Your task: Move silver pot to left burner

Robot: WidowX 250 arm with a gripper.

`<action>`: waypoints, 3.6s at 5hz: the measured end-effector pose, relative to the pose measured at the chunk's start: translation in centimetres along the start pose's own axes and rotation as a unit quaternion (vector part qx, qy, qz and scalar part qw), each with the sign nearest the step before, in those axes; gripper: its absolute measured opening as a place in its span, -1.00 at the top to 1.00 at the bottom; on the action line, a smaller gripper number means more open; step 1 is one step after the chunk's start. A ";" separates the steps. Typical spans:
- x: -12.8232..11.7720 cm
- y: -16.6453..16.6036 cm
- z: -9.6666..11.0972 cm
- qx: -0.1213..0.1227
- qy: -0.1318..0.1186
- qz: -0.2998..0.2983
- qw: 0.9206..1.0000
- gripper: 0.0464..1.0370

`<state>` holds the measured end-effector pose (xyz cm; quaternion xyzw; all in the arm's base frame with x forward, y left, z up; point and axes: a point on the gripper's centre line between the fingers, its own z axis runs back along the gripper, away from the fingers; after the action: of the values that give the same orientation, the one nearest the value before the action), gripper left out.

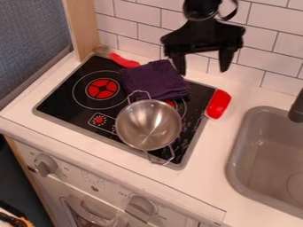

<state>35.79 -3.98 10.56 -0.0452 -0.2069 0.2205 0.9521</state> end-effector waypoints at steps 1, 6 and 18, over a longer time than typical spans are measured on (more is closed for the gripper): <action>0.1 1.7 1.3 -0.014 0.000 0.025 1.000 -0.93; -6.1 10.8 0.0 -0.089 0.046 -0.006 0.995 -0.92; -4.4 11.2 1.6 -0.065 0.012 -0.013 0.998 0.96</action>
<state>26.99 4.18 8.41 -0.1074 -0.2098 0.1936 0.9523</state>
